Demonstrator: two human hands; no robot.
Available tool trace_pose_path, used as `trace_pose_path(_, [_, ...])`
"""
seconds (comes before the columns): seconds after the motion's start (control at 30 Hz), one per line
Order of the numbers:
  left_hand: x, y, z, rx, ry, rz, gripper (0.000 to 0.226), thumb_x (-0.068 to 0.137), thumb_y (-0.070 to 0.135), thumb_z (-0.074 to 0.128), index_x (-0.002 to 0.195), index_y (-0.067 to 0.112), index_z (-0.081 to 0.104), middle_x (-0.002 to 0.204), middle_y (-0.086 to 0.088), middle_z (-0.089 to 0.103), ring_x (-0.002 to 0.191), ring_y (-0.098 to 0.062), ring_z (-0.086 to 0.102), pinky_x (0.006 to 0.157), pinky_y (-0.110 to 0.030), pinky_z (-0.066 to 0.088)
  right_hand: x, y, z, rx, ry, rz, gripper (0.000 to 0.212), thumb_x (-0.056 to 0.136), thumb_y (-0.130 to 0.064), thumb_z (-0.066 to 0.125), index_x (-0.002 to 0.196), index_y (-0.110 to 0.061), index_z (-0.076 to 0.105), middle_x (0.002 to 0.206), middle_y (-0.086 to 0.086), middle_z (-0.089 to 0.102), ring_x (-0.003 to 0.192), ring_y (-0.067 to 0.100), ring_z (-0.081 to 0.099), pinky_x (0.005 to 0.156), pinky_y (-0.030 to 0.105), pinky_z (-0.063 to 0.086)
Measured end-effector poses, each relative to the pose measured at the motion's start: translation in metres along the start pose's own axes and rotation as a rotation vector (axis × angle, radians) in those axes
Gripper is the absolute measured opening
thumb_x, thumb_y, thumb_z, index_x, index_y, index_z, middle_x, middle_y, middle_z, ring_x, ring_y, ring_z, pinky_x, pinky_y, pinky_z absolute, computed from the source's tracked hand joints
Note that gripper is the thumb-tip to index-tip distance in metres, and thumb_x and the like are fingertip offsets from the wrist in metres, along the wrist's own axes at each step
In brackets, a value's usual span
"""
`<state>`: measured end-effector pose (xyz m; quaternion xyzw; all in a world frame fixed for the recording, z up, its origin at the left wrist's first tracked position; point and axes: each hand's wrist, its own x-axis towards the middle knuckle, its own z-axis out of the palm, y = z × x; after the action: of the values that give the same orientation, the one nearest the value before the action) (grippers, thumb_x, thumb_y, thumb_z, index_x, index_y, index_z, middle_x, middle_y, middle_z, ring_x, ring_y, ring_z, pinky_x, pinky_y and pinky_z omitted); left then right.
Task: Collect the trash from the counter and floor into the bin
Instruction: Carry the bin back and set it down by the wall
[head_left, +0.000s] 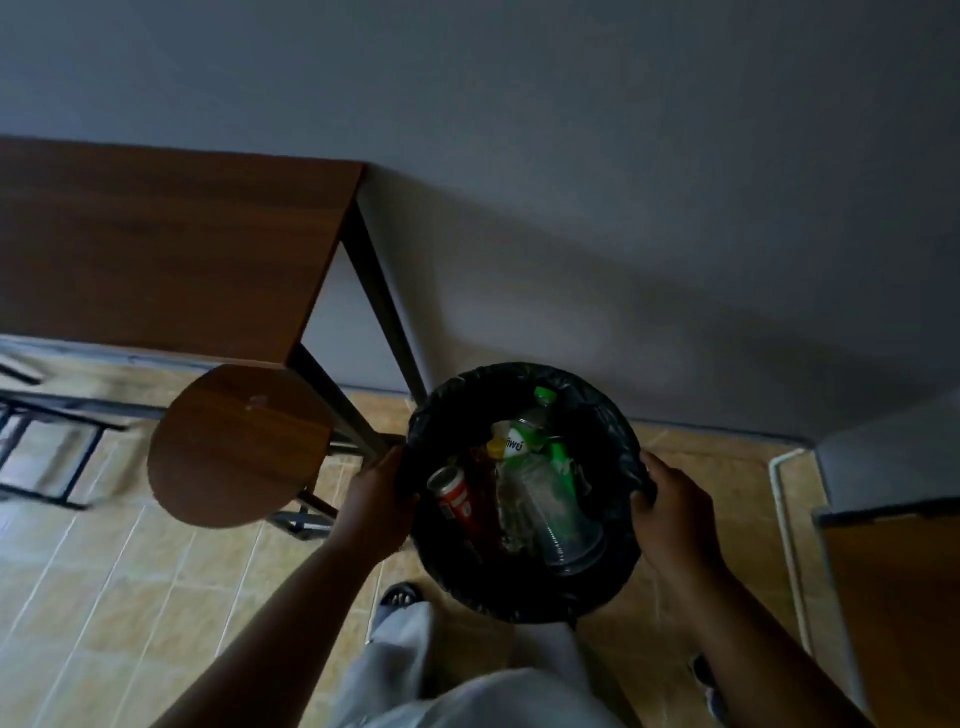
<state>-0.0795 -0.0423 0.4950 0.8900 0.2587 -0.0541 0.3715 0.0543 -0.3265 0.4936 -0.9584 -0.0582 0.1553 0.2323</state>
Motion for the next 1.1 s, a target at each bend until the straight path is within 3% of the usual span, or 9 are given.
trace_pose_path(0.13, [0.01,-0.005,0.044,-0.024,-0.019,-0.121,0.042,0.091,0.018,0.059,0.133,0.02,0.052,0.123,-0.007,0.065,0.11,-0.022,0.062,0.076,-0.017,0.042,0.037,0.023,0.016,-0.039,-0.116,-0.003,0.049,0.097,-0.013,0.047,0.145,-0.015,0.038,0.132,0.013,0.055,0.116,0.031,0.057,0.09,0.033,0.048])
trace_pose_path(0.3, [0.048,-0.042,0.099,-0.091,-0.09,-0.261,0.04,0.087,0.021,0.064,0.126,0.022,0.054,0.114,0.001,0.063,0.097,-0.015,0.062,0.06,-0.008,0.043,0.082,0.049,0.062,-0.069,-0.188,0.017,0.049,0.097,-0.015,0.046,0.145,-0.017,0.037,0.131,0.014,0.055,0.114,0.031,0.056,0.092,0.035,0.048])
trace_pose_path(0.47, [0.101,-0.103,0.161,-0.17,-0.166,-0.387,0.055,0.07,0.043,0.062,0.119,0.02,0.056,0.113,-0.009,0.063,0.102,-0.027,0.064,0.079,-0.037,0.057,0.123,0.081,0.133,-0.064,-0.227,0.038,0.05,0.095,-0.014,0.05,0.144,-0.015,0.039,0.129,0.016,0.056,0.114,0.032,0.056,0.091,0.035,0.047])
trace_pose_path(0.53, [0.121,-0.14,0.194,-0.153,-0.186,-0.407,0.064,0.066,0.045,0.056,0.123,0.016,0.054,0.122,-0.017,0.059,0.113,-0.037,0.058,0.092,-0.051,0.051,0.138,0.095,0.168,-0.048,-0.245,0.051,0.051,0.095,-0.014,0.051,0.144,-0.015,0.039,0.13,0.016,0.056,0.115,0.032,0.056,0.093,0.035,0.047])
trace_pose_path(0.6, [0.143,-0.157,0.216,-0.096,-0.209,-0.417,0.055,0.074,0.037,0.061,0.125,0.021,0.052,0.122,-0.013,0.058,0.112,-0.034,0.057,0.091,-0.048,0.051,0.154,0.109,0.203,-0.049,-0.264,0.06,0.052,0.095,-0.015,0.052,0.145,-0.015,0.037,0.13,0.017,0.055,0.116,0.032,0.056,0.093,0.035,0.046])
trace_pose_path(0.8, [0.207,-0.213,0.276,0.015,-0.238,-0.376,0.056,0.086,0.02,0.064,0.138,0.02,0.042,0.117,0.003,0.056,0.091,-0.012,0.054,0.059,-0.008,0.037,0.209,0.141,0.3,-0.008,-0.284,0.029,0.054,0.092,-0.01,0.053,0.143,-0.02,0.039,0.123,0.017,0.059,0.11,0.031,0.058,0.085,0.027,0.043])
trace_pose_path(0.9, [0.24,-0.244,0.302,-0.024,-0.218,-0.399,0.055,0.082,0.017,0.069,0.133,0.02,0.048,0.115,0.004,0.06,0.088,-0.008,0.053,0.054,-0.009,0.038,0.239,0.152,0.343,-0.014,-0.316,0.049,0.054,0.094,-0.014,0.052,0.145,-0.017,0.035,0.131,0.019,0.053,0.118,0.034,0.053,0.093,0.033,0.044])
trace_pose_path(1.0, [0.261,-0.27,0.321,-0.03,-0.231,-0.441,0.056,0.081,0.012,0.071,0.132,0.017,0.049,0.107,-0.004,0.065,0.088,-0.017,0.061,0.058,-0.018,0.047,0.265,0.157,0.38,-0.028,-0.341,0.057,0.056,0.094,-0.017,0.05,0.147,-0.016,0.033,0.137,0.018,0.05,0.125,0.034,0.049,0.099,0.035,0.042])
trace_pose_path(1.1, [0.283,-0.289,0.334,-0.006,-0.244,-0.433,0.059,0.08,0.021,0.072,0.133,0.021,0.046,0.111,-0.006,0.066,0.084,-0.015,0.058,0.054,-0.021,0.04,0.286,0.16,0.409,-0.021,-0.344,0.044,0.057,0.091,-0.016,0.052,0.146,-0.017,0.035,0.136,0.017,0.053,0.125,0.033,0.05,0.101,0.035,0.042])
